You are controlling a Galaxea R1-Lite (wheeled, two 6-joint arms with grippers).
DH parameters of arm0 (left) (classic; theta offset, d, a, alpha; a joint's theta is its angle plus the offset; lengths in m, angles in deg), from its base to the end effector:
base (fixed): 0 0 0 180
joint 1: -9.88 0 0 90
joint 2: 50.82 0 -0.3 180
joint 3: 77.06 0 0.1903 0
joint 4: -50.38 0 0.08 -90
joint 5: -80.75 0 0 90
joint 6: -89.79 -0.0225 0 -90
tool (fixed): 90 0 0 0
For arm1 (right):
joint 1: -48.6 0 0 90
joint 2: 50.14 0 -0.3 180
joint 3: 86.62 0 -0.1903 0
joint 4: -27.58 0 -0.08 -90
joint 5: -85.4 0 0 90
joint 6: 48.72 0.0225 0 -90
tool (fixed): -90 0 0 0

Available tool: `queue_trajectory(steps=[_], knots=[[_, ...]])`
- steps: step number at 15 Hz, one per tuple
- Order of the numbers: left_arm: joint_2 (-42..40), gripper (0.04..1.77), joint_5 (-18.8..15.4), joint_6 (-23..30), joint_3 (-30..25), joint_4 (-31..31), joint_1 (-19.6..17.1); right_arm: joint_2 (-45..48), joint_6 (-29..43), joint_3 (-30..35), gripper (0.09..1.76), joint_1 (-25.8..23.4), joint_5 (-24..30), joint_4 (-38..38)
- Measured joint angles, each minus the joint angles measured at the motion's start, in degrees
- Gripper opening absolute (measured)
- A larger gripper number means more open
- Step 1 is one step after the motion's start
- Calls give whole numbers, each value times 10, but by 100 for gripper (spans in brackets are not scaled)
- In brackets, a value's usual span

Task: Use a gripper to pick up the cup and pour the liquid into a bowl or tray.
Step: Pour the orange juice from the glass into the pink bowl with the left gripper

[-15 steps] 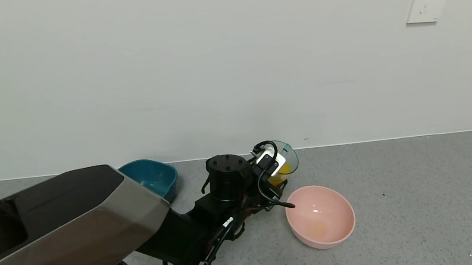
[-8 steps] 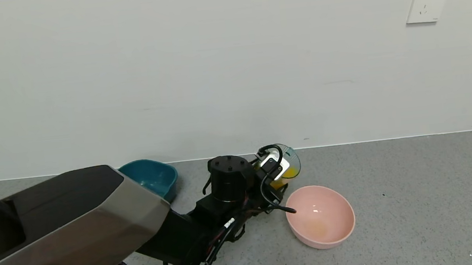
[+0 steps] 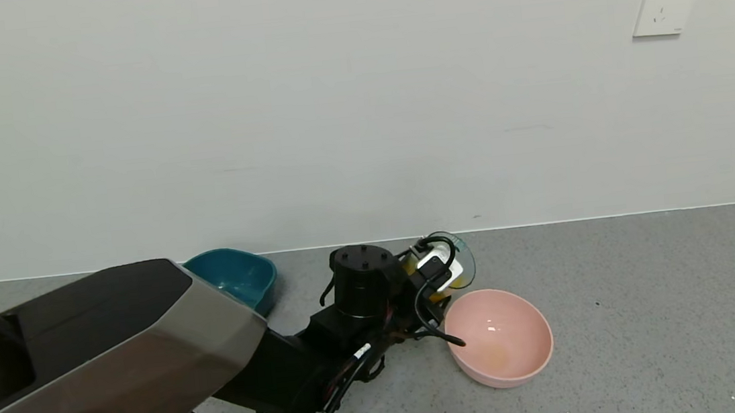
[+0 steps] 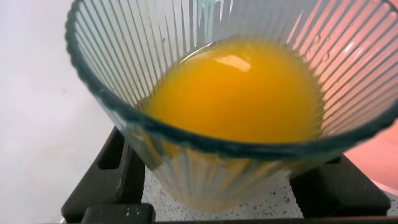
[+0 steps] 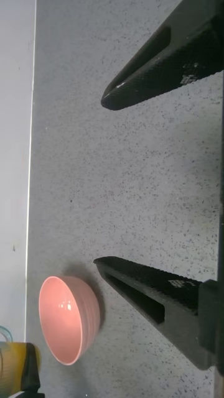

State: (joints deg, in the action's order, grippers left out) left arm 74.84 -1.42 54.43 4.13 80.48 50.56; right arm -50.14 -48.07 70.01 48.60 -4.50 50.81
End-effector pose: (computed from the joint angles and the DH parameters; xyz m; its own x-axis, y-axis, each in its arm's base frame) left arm 0.3128 -0.2648 0.0850 0.8166 -0.5222 -0.2459 0.5539 0.5892 0.5882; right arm -0.0228 0.0000 0.0757 1.0000 0.0017 0.0024 -0.0018 0.9999 0.0113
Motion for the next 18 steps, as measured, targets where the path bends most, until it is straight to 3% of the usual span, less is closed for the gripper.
queue_trajectory(steps=[18], knots=[[-4,129,11,-139,14,-19,5,0,0,0,171,0,0,0]])
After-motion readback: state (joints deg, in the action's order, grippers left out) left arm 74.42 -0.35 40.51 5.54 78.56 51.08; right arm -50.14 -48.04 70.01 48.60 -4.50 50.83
